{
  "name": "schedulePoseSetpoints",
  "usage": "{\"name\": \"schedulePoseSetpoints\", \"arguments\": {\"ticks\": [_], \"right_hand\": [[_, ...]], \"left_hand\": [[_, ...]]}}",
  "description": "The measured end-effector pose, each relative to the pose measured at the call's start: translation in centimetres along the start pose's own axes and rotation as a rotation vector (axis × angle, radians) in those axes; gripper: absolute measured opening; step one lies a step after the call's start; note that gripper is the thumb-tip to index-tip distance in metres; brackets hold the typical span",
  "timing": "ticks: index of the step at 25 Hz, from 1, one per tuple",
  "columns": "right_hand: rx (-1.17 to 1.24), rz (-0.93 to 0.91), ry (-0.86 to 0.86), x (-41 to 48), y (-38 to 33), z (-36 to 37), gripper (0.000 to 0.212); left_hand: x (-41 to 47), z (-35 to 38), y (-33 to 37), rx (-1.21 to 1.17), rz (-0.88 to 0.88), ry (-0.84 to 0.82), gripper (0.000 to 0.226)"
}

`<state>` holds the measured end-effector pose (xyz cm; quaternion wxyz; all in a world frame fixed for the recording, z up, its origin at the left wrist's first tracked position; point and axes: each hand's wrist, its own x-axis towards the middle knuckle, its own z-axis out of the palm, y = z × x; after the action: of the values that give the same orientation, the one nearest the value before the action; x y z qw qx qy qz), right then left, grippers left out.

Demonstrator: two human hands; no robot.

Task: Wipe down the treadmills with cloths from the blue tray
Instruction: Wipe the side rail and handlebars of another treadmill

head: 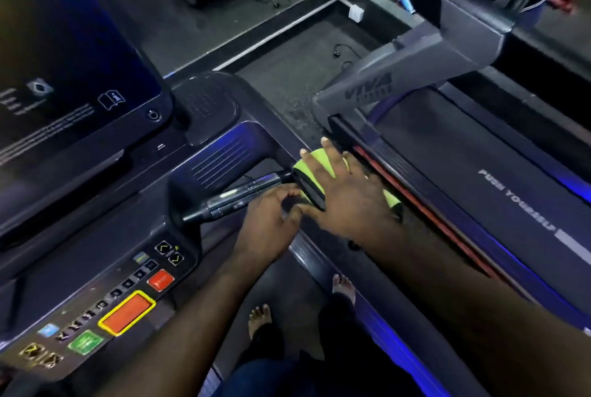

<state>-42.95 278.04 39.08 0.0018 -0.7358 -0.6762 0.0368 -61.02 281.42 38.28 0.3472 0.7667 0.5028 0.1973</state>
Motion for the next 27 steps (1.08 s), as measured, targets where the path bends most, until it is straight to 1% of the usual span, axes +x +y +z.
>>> {"name": "schedulePoseSetpoints", "arguments": {"ticks": [2,4,6,9,12,15,18,20,22,24,26,27], "right_hand": [[-0.044,-0.003,0.017,1.2,-0.1,1.8,0.087],[-0.040,-0.004,0.063,1.7,-0.2,2.2,0.075],[-0.045,-0.015,0.076,1.0,0.4,2.1,0.068],[-0.064,0.008,0.066,-3.8,2.4,2.2,0.068],[-0.135,0.062,0.009,-6.3,3.5,2.6,0.071],[-0.176,0.082,-0.027,-3.0,2.1,3.3,0.074],[-0.176,0.086,-0.052,1.3,-0.3,3.0,0.074],[-0.133,0.092,-0.056,2.8,-0.8,2.4,0.074],[-0.093,0.130,-0.026,1.3,-0.1,2.1,0.075],[-0.082,0.174,-0.003,-2.6,1.6,2.1,0.074],[-0.179,0.207,-0.014,-5.8,2.7,2.6,0.071],[-0.185,0.224,-0.010,-5.4,3.0,2.7,0.068]], "left_hand": [[-0.2,0.7,0.1,-0.027,-0.027,0.091,0.037],[0.2,1.4,0.6,-0.113,-0.076,0.148,0.045],[1.1,2.0,1.0,-0.145,-0.095,0.201,0.042],[2.2,2.2,1.1,-0.086,-0.068,0.231,0.037],[2.6,2.3,0.3,-0.044,0.008,0.196,0.040],[2.5,2.5,-0.3,0.032,0.096,0.133,0.049],[2.5,2.7,-0.8,0.024,0.138,0.174,0.053],[2.3,2.9,-0.5,0.013,0.148,0.188,0.051],[2.3,3.1,-0.3,0.031,0.166,0.140,0.050],[2.5,3.2,-0.5,0.073,0.179,0.055,0.056],[2.5,3.4,-0.9,0.126,0.198,-0.038,0.063],[2.5,3.4,-1.2,0.165,0.223,-0.080,0.066]]}}
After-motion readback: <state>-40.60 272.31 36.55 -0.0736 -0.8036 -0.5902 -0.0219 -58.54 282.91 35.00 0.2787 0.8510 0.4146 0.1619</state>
